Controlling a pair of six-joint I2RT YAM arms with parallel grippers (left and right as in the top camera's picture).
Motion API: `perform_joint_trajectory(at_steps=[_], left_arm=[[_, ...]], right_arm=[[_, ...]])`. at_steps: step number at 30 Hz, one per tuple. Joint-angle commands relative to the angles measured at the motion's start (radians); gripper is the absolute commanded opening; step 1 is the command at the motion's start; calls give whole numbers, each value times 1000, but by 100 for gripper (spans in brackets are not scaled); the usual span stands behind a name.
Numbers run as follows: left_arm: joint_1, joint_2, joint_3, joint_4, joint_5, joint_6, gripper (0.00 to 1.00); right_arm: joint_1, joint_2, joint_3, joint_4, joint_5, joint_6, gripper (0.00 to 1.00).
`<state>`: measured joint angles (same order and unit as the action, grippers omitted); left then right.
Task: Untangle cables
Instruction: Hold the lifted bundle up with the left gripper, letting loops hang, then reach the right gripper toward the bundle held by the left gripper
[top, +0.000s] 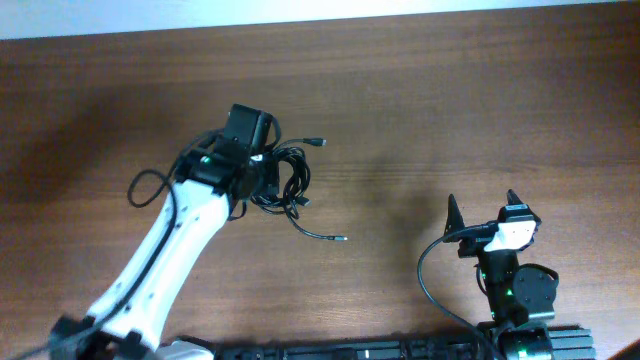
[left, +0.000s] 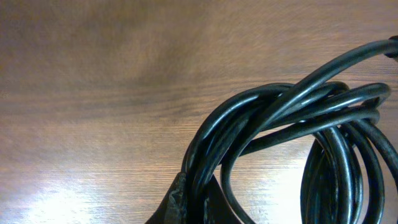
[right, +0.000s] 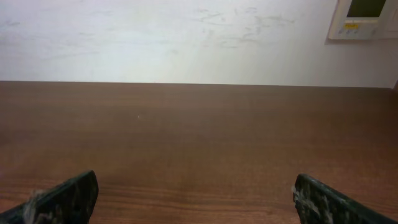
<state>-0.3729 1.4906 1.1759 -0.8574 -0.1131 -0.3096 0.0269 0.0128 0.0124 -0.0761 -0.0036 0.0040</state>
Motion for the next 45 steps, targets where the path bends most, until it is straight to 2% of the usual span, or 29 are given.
perform_joint_trajectory(at_steps=[1, 4, 5, 7, 8, 11, 15, 17, 20, 24, 29, 32, 34, 37, 41, 45], left_arm=[[3, -95, 26, -20, 23, 128, 0], [2, -101, 24, -31, 23, 146, 0], [2, -101, 24, -32, 24, 148, 0], [2, -101, 24, -32, 58, 161, 0], [3, -101, 24, -31, 98, 206, 0], [3, -101, 24, -32, 135, 259, 0], [2, -101, 23, -35, 152, 259, 0], [2, -101, 23, -35, 152, 258, 0], [2, -101, 23, -35, 152, 258, 0], [2, -101, 23, -37, 153, 258, 0], [3, -101, 22, -39, 153, 258, 0], [3, -101, 22, -38, 152, 258, 0], [3, -101, 22, -37, 152, 258, 0], [3, -100, 22, -37, 153, 257, 0], [2, -100, 22, -33, 206, 257, 0], [3, -100, 22, -34, 312, 258, 0]], right_arm=[[6, -8, -7, -5, 9, 8, 98], [6, -8, -7, -2, -26, 14, 99], [6, -8, -7, 2, -80, 76, 98], [6, -7, -7, 13, -204, 330, 99], [6, -7, -7, 25, -350, 572, 98], [6, -7, -7, 28, -650, 736, 98], [6, -7, -7, 31, -801, 971, 98], [6, -8, -7, 32, -778, 969, 99], [6, -7, -2, 43, -770, 814, 99], [5, 35, 53, 40, -702, 815, 99], [6, 327, 166, 24, -667, 771, 99], [6, 570, 249, 78, -779, 771, 92], [6, 667, 254, 153, -843, 830, 91], [6, 800, 254, 171, -850, 927, 90], [6, 895, 254, 183, -850, 933, 89], [27, 978, 254, 367, -850, 1054, 89]])
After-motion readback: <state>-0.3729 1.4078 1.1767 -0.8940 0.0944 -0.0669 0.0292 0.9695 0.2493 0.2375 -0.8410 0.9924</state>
